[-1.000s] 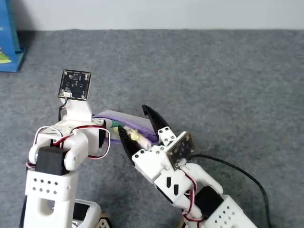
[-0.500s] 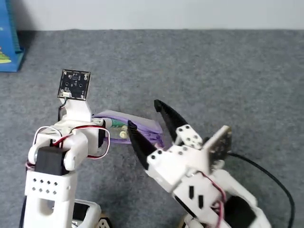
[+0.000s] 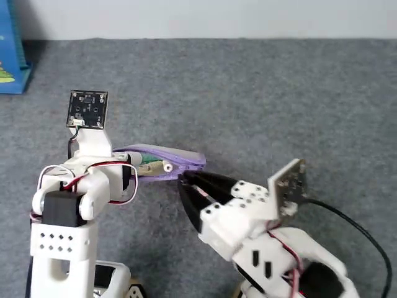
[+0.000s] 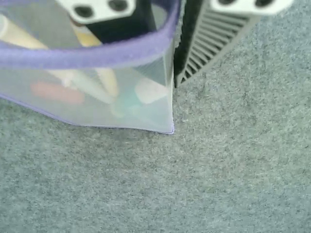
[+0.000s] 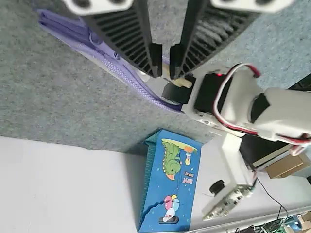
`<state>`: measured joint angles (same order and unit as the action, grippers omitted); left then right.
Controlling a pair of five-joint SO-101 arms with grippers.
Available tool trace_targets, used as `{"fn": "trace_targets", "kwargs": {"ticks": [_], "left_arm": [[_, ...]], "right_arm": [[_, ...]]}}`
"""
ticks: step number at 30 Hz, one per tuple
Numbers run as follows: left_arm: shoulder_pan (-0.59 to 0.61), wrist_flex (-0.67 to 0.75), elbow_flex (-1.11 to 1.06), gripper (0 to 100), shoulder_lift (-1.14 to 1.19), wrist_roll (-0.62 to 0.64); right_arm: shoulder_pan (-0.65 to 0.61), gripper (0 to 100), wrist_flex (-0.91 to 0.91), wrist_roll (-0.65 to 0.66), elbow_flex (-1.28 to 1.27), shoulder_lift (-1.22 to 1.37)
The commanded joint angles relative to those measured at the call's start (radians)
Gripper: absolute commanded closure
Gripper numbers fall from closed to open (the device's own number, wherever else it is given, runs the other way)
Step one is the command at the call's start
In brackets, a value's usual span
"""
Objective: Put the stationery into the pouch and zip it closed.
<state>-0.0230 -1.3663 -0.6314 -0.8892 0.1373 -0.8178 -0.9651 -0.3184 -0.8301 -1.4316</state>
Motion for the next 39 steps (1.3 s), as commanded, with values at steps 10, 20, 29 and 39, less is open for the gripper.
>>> {"fn": "trace_targets", "kwargs": {"ticks": [10, 20, 29, 39], "left_arm": [[0.009, 0.018, 0.027, 99, 0.003, -0.006], [0.012, 0.018, 0.027, 99, 0.003, -0.006], [0.015, 0.023, 0.027, 99, 0.0, -0.006], [0.011, 0.02, 0.027, 99, 0.002, -0.008]], "right_arm": [[0.03, 99.0, 0.349, 0.025, -0.256, 0.226], [0.059, 98.7, 0.027, 0.026, 0.055, 0.036], [0.059, 80.5, -0.338, 0.02, 0.046, -0.007], [0.061, 74.5, -0.26, 0.02, -0.186, -0.016]]}}
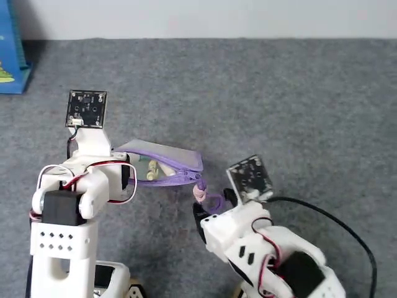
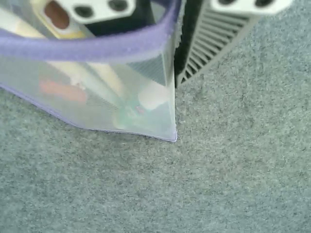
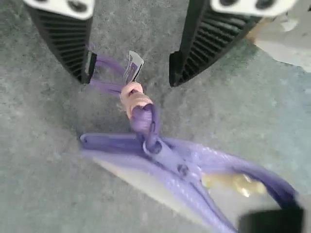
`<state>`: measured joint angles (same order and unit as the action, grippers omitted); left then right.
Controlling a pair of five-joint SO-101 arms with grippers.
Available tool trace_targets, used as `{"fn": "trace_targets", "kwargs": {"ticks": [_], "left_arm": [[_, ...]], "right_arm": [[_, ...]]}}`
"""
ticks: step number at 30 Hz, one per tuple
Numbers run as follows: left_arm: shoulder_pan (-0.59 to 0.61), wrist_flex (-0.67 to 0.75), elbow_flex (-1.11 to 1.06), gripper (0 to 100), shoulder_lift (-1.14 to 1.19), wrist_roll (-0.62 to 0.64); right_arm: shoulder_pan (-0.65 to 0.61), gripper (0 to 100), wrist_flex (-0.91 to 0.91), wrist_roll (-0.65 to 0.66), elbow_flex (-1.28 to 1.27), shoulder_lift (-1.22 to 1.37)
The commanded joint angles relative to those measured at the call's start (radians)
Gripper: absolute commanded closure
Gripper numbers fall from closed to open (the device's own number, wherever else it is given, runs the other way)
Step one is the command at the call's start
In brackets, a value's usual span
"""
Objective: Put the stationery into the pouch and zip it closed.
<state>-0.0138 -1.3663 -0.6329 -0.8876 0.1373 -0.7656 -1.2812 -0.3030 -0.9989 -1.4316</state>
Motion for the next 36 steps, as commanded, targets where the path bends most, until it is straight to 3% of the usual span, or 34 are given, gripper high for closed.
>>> {"fn": "trace_targets", "kwargs": {"ticks": [1, 14, 17, 20, 26, 36], "left_arm": [[0.002, 0.02, 0.027, 99, 0.0, -0.008], [0.0, 0.026, 0.008, 99, -0.003, -0.008], [0.0, 0.028, 0.008, 99, -0.003, -0.008], [0.0, 0.028, 0.008, 99, -0.003, -0.008], [0.005, 0.028, 0.007, 99, -0.003, -0.009], [0.008, 0.052, -0.002, 99, -0.003, -0.012]], "right_arm": [[0.008, 74.5, 0.079, 0.005, -0.028, -0.016], [0.036, 75.1, 0.318, 0.011, -0.144, -0.016], [0.062, 83.7, 0.341, 0.011, -0.146, -0.016], [0.082, 98.3, 0.357, 0.011, -0.146, -0.016], [0.145, 98.7, 0.346, 0.011, -0.146, -0.018], [0.148, 99.1, 0.128, 0.068, -0.086, -0.17]]}}
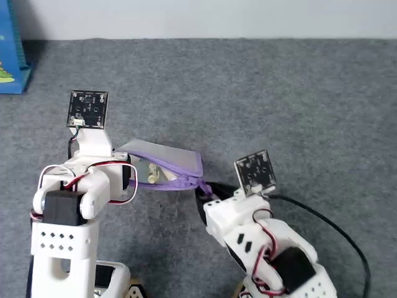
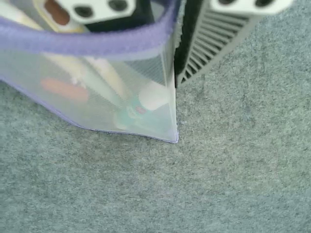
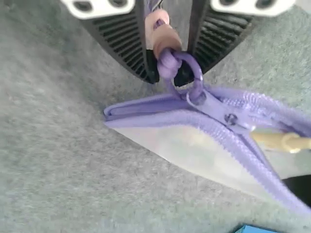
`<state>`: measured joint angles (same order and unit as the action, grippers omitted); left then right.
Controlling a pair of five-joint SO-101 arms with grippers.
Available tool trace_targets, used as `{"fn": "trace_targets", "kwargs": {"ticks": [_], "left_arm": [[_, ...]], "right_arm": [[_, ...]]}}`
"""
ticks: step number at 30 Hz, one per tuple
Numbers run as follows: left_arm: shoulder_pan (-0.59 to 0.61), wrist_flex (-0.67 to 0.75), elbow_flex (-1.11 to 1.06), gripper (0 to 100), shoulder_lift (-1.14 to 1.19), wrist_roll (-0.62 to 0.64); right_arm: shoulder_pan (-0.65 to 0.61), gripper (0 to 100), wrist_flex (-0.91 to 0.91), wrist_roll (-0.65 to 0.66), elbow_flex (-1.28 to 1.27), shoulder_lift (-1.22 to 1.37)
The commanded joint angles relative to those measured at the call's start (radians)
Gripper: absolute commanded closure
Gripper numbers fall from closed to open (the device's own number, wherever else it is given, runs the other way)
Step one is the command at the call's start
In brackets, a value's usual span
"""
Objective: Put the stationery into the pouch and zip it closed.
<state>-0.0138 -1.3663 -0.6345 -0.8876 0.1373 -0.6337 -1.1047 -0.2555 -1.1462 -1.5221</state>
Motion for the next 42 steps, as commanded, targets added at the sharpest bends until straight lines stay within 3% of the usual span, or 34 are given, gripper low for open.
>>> {"fn": "trace_targets", "kwargs": {"ticks": [1, 8, 12, 16, 25, 42], "left_arm": [[0.008, 0.063, -0.01, 99, -0.003, -0.012], [0.0, 0.158, -0.027, 97, -0.003, -0.012], [-0.052, 0.224, -0.027, 84, -0.003, -0.012], [-0.206, 0.262, -0.027, 73, -0.003, -0.006], [-0.551, 0.454, -0.025, 73, 0.003, -0.012], [-0.657, 0.681, -0.033, 76, 0.003, 0.069]], "right_arm": [[0.016, 99.1, -0.061, 0.04, 0.058, -0.12], [-0.067, 99.1, -0.165, 0.069, 0.055, -0.262], [-0.084, 99.1, -0.166, 0.069, 0.055, -0.266], [-0.084, 99.1, -0.17, 0.069, 0.055, -0.269], [-0.081, 99.1, -0.185, 0.068, 0.06, -0.271], [0.094, 99.1, -0.177, 0.068, 0.064, -0.295]]}}
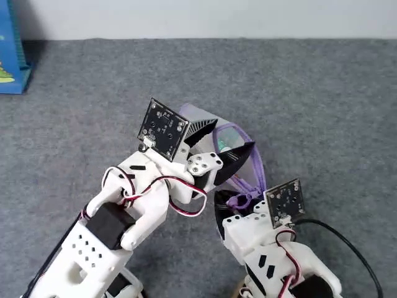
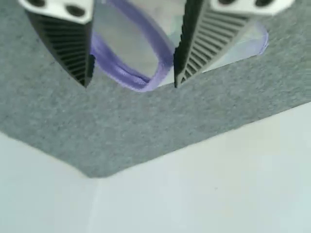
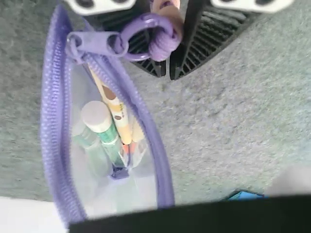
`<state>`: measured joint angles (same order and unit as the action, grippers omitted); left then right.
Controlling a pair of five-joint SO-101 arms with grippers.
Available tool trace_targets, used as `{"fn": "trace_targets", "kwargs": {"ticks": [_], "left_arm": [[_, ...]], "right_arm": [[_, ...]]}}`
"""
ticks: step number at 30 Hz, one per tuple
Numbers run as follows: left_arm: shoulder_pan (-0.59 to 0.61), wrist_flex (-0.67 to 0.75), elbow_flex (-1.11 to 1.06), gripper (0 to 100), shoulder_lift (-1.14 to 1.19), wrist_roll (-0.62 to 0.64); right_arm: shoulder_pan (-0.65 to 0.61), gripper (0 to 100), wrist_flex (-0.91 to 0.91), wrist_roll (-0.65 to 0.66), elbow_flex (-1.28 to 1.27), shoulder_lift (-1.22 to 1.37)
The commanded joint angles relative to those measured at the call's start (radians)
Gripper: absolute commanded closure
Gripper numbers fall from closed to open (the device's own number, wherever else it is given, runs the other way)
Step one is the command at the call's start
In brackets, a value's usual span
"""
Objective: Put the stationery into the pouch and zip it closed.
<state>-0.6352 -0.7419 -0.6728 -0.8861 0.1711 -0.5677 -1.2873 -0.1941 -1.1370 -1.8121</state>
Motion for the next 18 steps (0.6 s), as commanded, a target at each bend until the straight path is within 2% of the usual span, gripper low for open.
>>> {"fn": "trace_targets", "kwargs": {"ticks": [1, 5, 10, 18], "left_arm": [[-0.048, 0.069, 0.004, 77, 0.003, 0.052], [-0.081, 0.129, -0.051, 79, 0.003, 0.097], [-0.081, 0.27, -0.162, 79, -0.005, 0.097], [-0.077, 0.276, -0.156, 79, -0.008, 0.172]], "right_arm": [[0.039, 99.1, 0.007, 0.006, 0.055, -0.005], [0.094, 99.1, -0.002, 0.005, 0.08, -0.005], [0.163, 99.1, 0.004, -0.017, 0.086, -0.005], [0.183, 99.1, 0.01, -0.028, 0.087, -0.005]]}}
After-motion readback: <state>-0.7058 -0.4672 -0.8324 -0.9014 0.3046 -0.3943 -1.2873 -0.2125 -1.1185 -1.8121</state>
